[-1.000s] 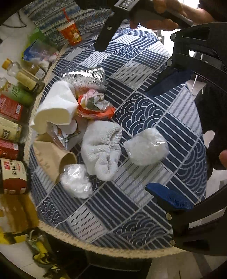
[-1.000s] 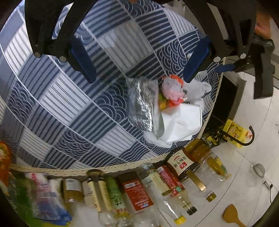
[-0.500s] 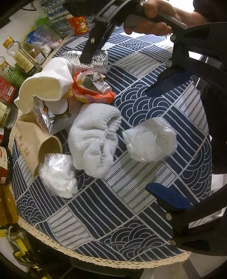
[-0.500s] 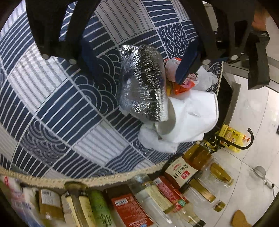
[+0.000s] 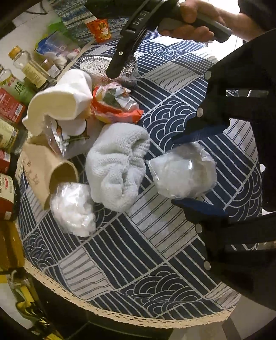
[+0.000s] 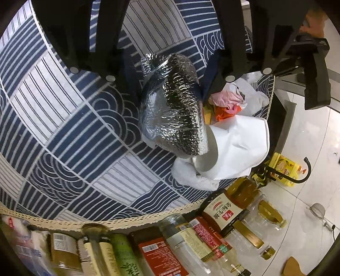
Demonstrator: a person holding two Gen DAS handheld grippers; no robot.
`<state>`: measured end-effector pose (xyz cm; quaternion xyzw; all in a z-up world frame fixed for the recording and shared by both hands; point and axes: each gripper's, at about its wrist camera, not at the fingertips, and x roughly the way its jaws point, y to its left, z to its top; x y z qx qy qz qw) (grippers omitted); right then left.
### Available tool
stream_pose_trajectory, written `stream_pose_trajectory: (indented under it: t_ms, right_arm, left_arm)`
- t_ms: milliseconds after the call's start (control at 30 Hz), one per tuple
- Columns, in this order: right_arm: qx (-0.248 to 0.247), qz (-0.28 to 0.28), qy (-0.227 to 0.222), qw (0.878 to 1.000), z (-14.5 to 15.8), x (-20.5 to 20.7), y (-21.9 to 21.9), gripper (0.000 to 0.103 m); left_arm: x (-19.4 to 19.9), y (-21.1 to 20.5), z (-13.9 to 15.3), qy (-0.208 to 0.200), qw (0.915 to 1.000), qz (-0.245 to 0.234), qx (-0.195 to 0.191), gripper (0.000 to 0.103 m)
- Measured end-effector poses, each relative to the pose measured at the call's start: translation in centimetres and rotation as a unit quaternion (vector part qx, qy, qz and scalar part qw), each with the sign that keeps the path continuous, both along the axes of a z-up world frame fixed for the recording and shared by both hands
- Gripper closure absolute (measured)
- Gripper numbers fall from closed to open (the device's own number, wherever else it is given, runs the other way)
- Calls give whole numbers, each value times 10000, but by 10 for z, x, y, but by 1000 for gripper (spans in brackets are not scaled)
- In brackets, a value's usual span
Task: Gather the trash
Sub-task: 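Grasp the foil packet with the right tool while the left tool grasps the clear tissue bag, then lift the foil packet and clear tissue bag and carry them toward the floor bin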
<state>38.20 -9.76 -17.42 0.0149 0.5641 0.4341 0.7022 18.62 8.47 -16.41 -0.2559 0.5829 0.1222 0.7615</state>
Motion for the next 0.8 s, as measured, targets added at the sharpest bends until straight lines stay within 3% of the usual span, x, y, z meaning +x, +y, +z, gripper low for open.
stream_pose_trajectory:
  t_ms: [300,800]
  right_arm:
    - [-112,-199,-122,9997,14,-14,-33,49]
    - [-104,-483,-504,9975,67,-81,-59,49]
  left_arm:
    - [-4,-9,15,-167,9998,-23,73,54]
    - [-38,-20,70,-989,9947,-223,165,54]
